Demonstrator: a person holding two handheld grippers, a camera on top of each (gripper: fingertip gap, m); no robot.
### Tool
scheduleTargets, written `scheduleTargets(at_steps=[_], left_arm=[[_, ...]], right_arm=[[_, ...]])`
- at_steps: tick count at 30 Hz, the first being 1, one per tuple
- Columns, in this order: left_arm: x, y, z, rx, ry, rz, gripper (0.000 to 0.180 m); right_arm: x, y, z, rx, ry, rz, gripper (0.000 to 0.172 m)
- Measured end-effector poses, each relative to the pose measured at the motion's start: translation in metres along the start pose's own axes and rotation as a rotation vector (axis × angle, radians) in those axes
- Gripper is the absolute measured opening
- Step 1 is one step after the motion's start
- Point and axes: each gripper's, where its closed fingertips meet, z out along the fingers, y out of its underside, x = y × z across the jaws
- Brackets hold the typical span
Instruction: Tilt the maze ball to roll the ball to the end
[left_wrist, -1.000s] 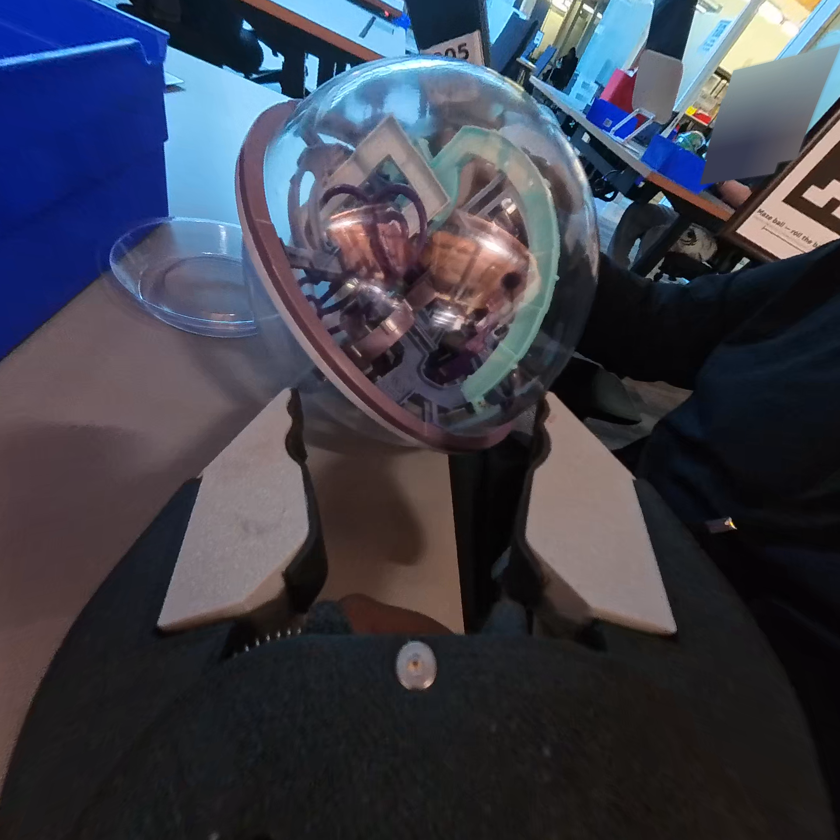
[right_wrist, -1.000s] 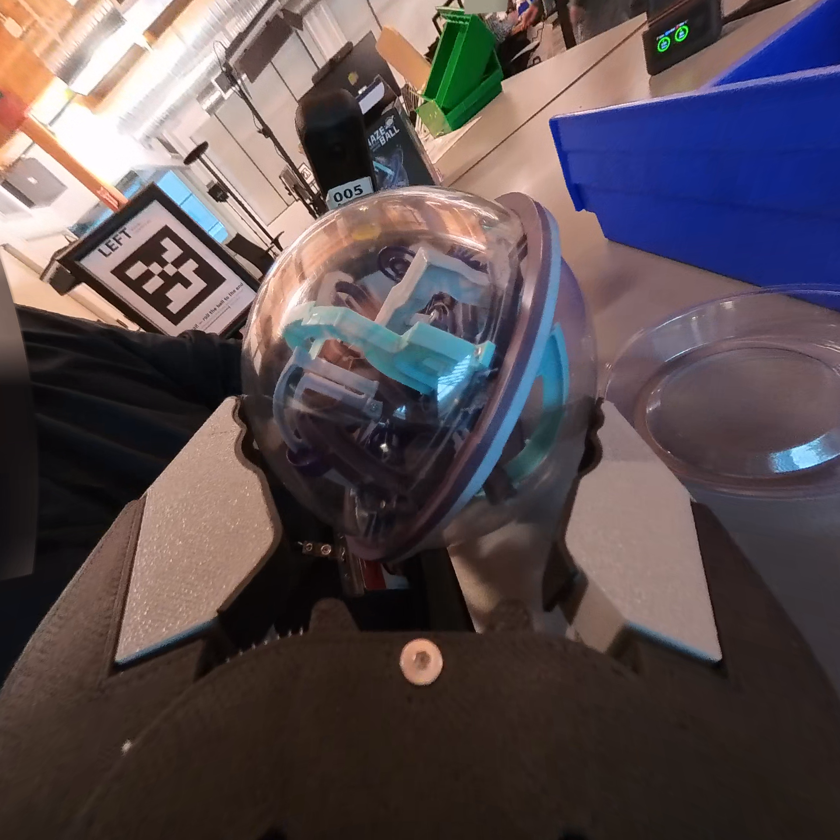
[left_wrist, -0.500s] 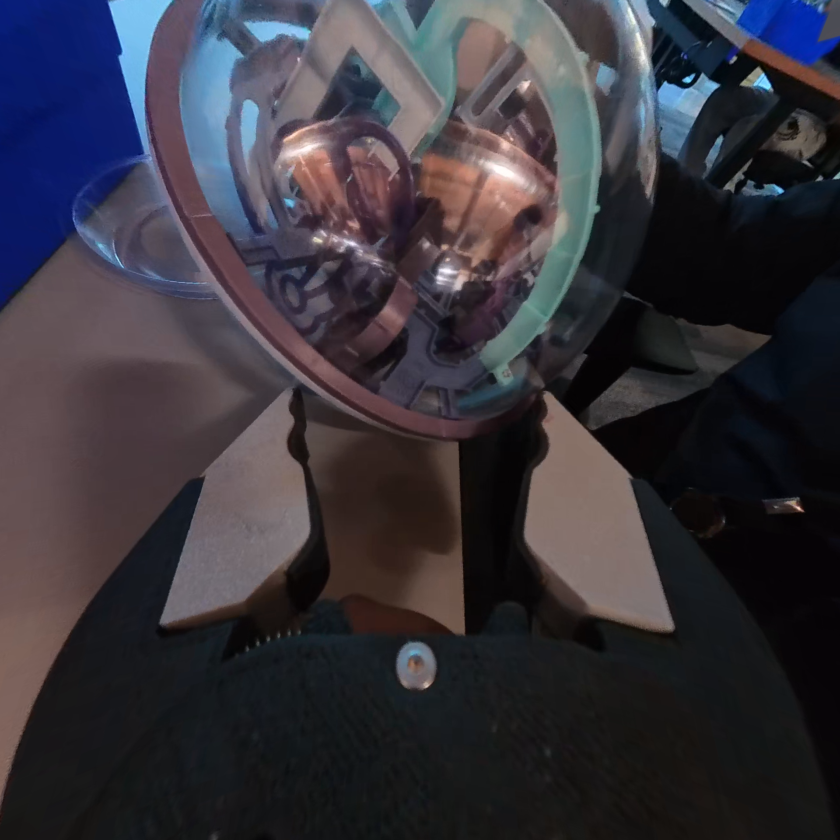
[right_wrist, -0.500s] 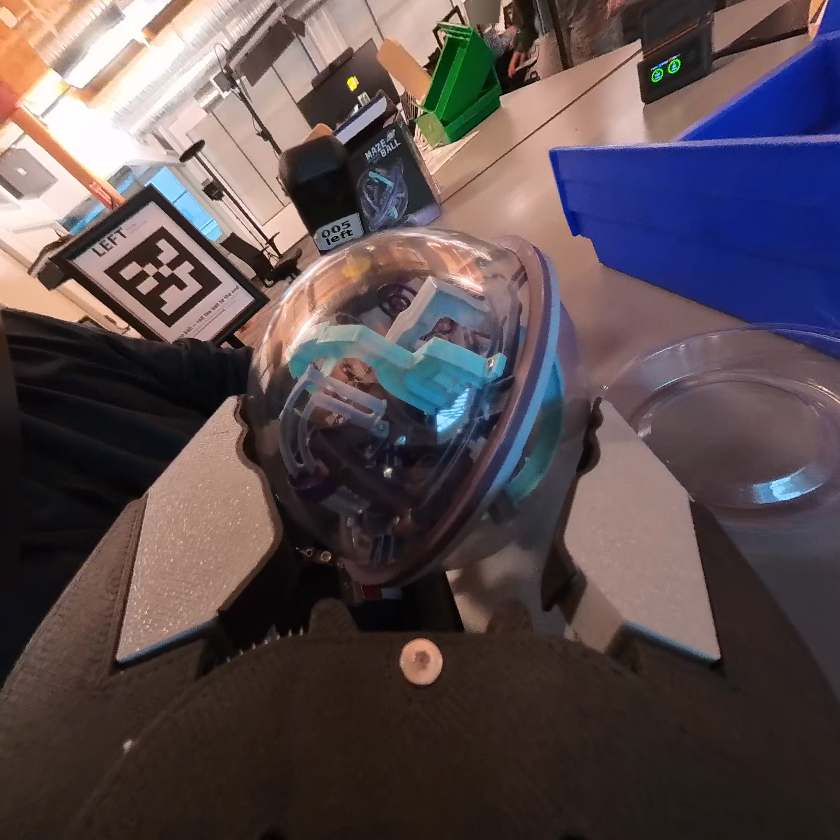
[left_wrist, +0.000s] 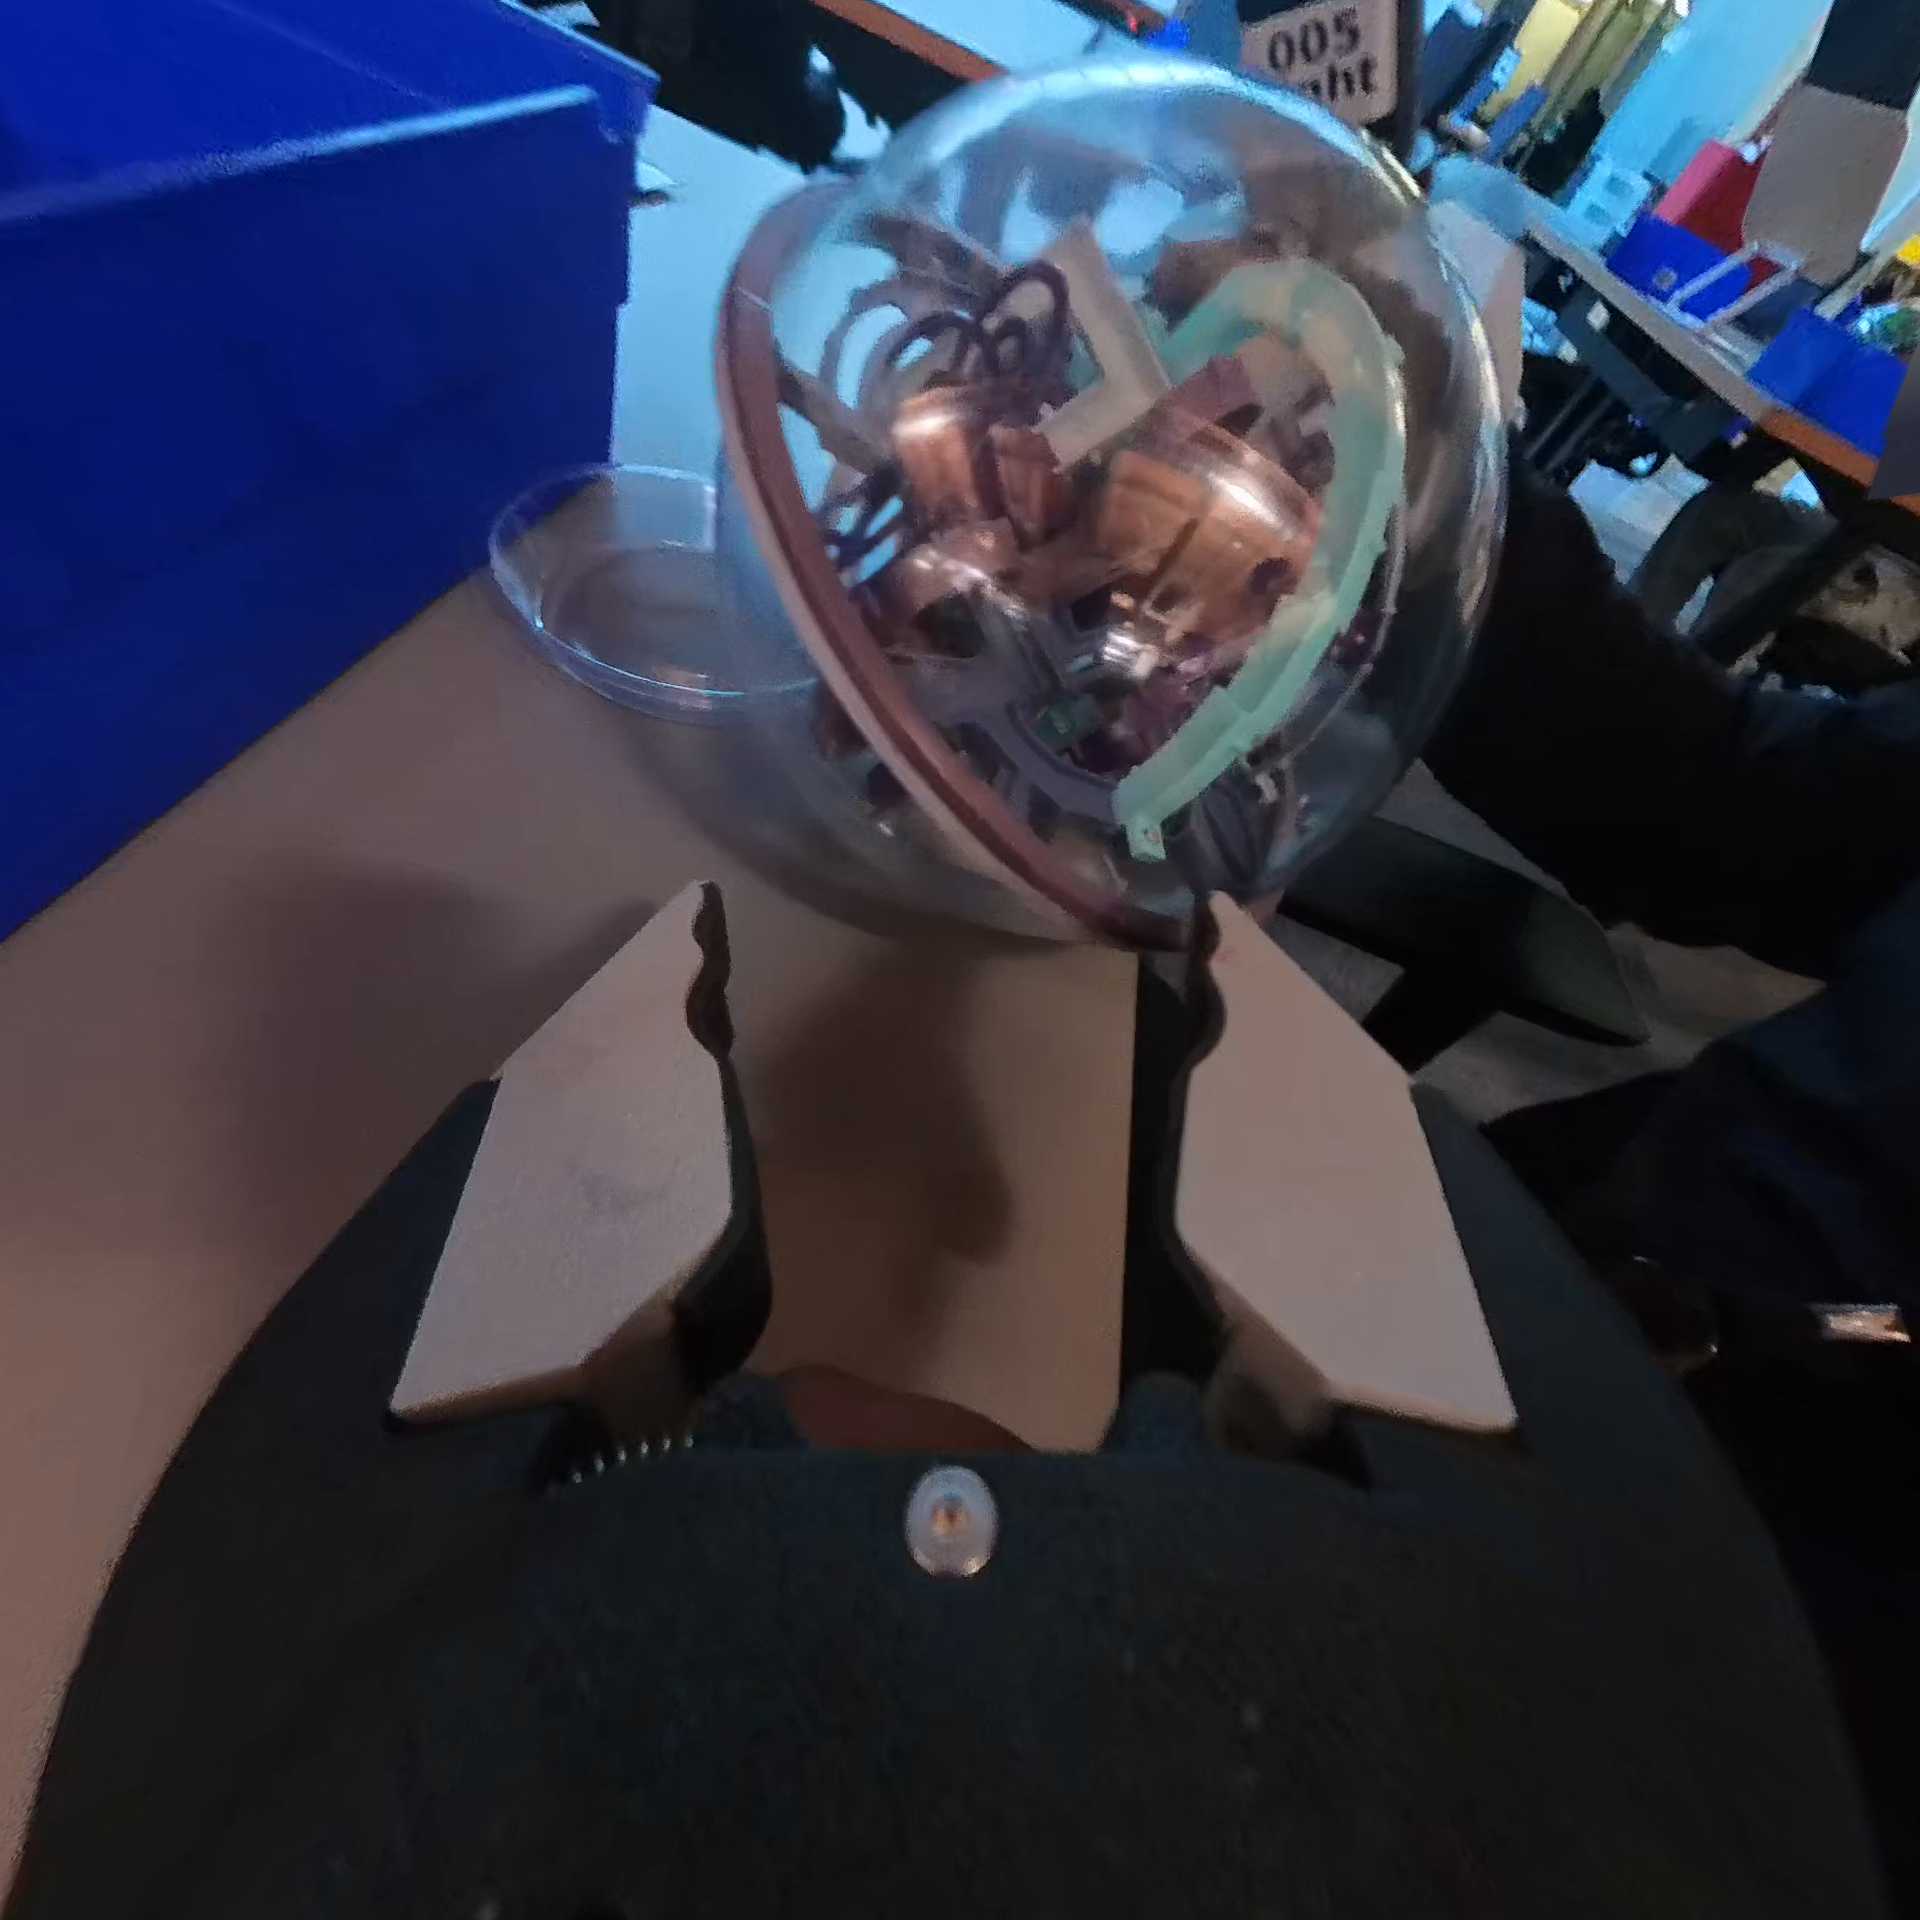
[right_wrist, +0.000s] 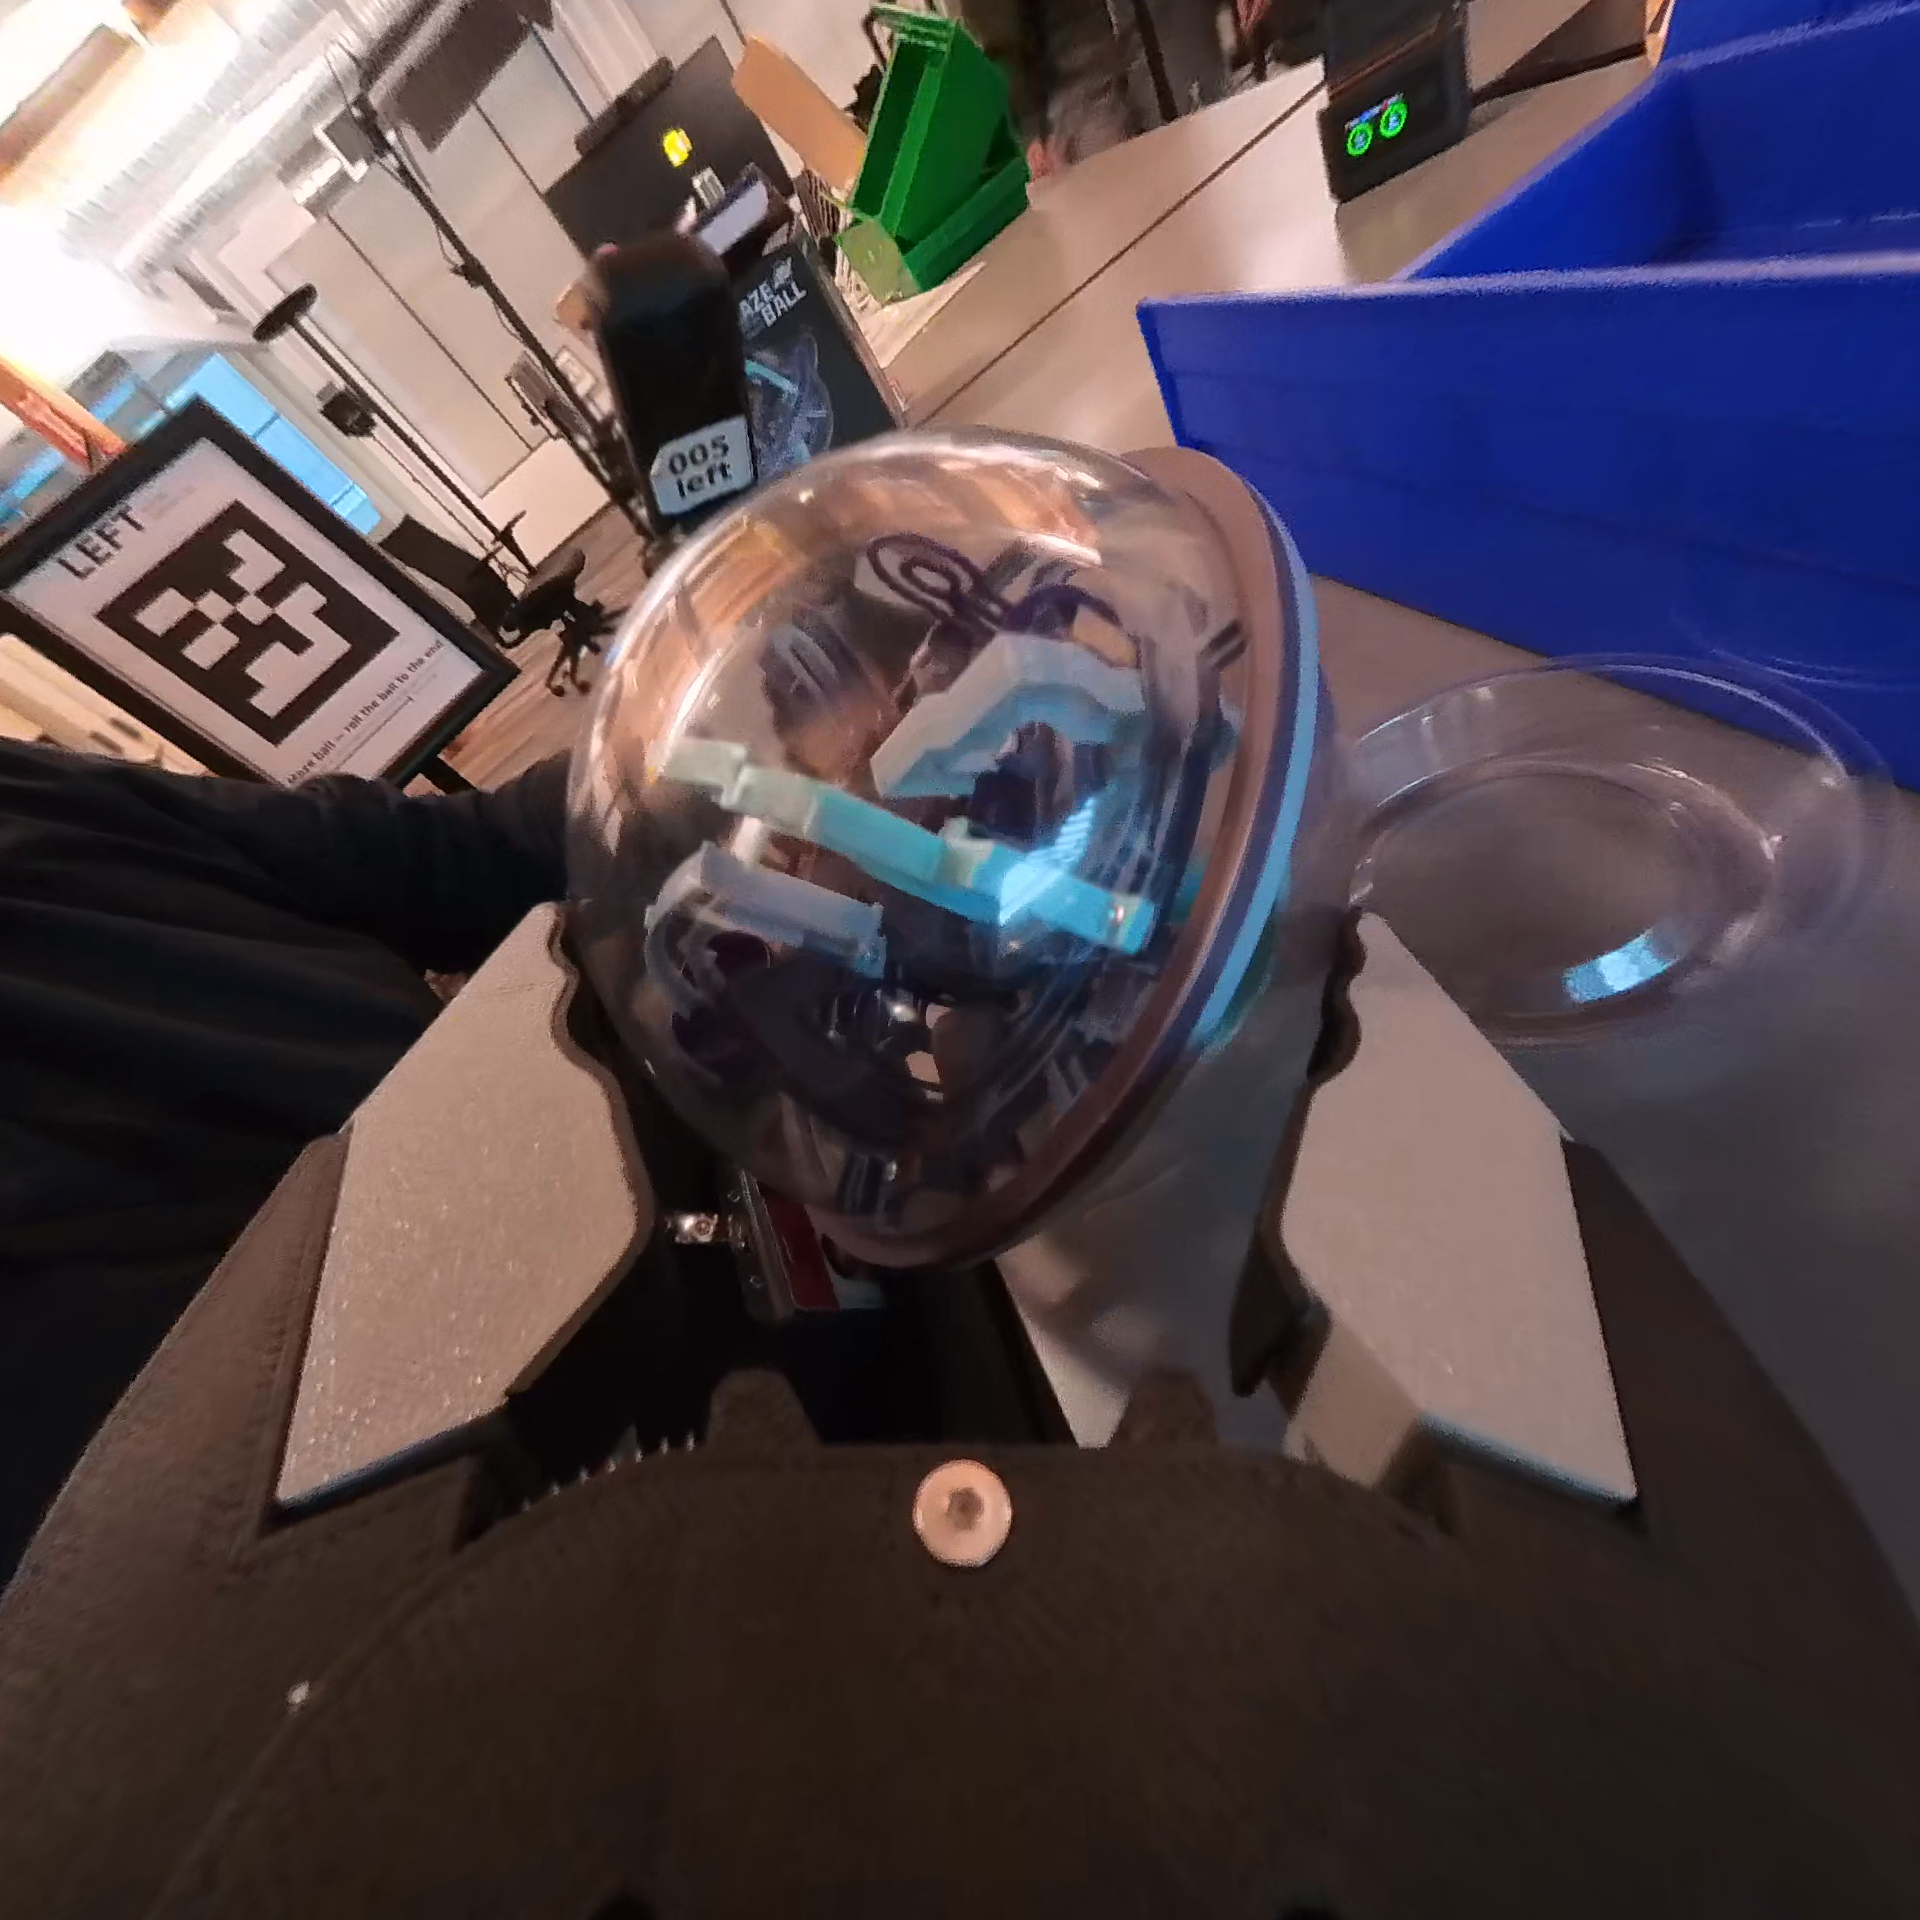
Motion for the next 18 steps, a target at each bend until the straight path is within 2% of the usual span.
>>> scheduleTargets(at_steps=[2,6,8,13,18], left_arm=[[-0.004,-0.006,-0.006,0.05,-0.003,-0.04,0.076],[0.012,-0.002,-0.006,0.042,0.142,-0.135,0.078],[0.021,0.003,0.002,-0.005,0.181,-0.145,0.086],[0.029,0.008,0.019,-0.072,0.175,-0.078,0.096],[0.034,0.016,0.025,-0.137,0.21,-0.102,0.104]], right_arm=[[0.001,-0.006,-0.005,0.029,0.004,0.002,0.133],[0.001,-0.01,-0.002,0.044,0.0,0.005,0.136],[-0.001,-0.008,0.002,0.041,-0.01,0.006,0.137],[-0.004,-0.005,0.009,0.032,-0.038,0.016,0.139],[-0.007,0.004,0.015,-0.052,-0.052,-0.017,0.145]])
